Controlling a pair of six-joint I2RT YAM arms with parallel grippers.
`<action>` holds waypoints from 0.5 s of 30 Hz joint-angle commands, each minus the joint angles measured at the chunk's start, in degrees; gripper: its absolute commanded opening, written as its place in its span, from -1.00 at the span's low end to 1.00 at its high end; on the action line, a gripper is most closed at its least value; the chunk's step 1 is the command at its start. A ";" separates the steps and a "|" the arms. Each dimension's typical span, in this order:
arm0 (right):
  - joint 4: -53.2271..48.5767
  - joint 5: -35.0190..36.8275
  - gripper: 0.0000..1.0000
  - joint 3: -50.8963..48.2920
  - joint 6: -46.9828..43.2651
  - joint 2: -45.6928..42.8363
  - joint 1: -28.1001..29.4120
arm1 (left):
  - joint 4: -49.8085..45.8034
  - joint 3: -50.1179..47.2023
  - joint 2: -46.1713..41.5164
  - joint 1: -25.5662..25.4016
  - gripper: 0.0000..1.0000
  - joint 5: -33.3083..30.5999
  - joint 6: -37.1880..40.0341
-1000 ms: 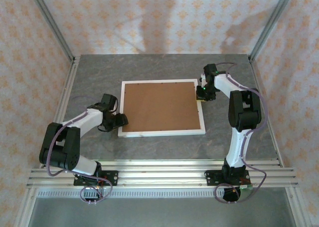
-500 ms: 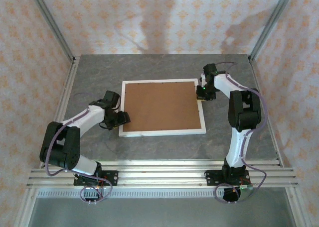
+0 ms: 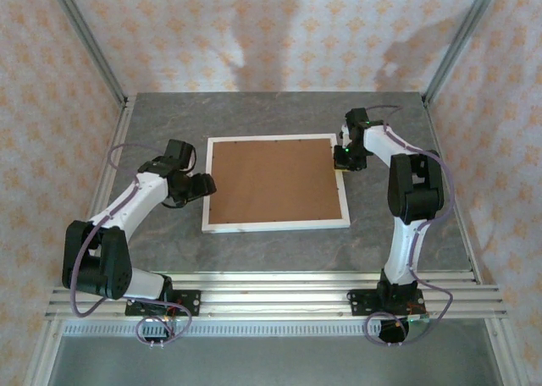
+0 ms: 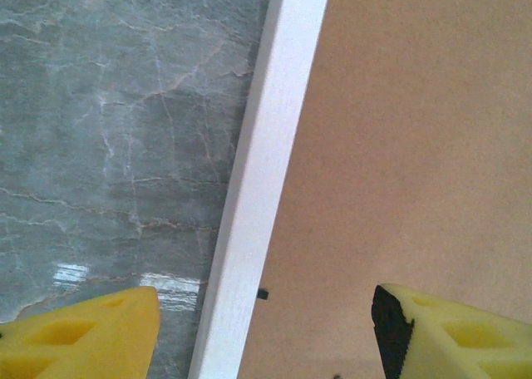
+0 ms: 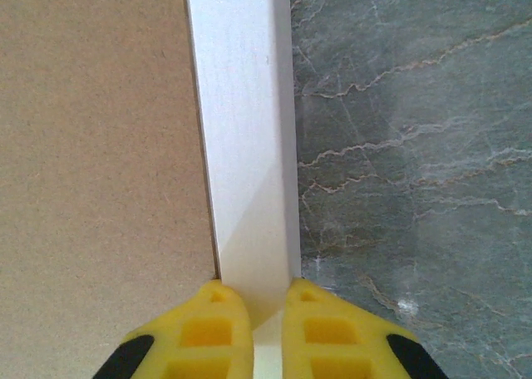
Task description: Put the photo into the frame
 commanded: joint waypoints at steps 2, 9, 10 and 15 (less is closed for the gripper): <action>-1.35 4.44 -0.79 -0.96 0.84 4.02 0.41 | 3.95 3.70 5.18 3.27 0.41 0.67 1.67; -1.61 4.19 -0.79 -0.67 0.65 4.16 0.41 | 4.53 21.29 22.26 4.55 0.38 4.29 4.95; -1.73 4.06 -0.79 -0.62 0.68 4.12 0.41 | 3.76 23.99 24.41 4.55 0.37 4.53 5.33; -1.41 2.41 -0.79 -0.91 1.11 3.34 0.41 | 0.24 34.76 33.85 4.55 0.36 3.54 6.99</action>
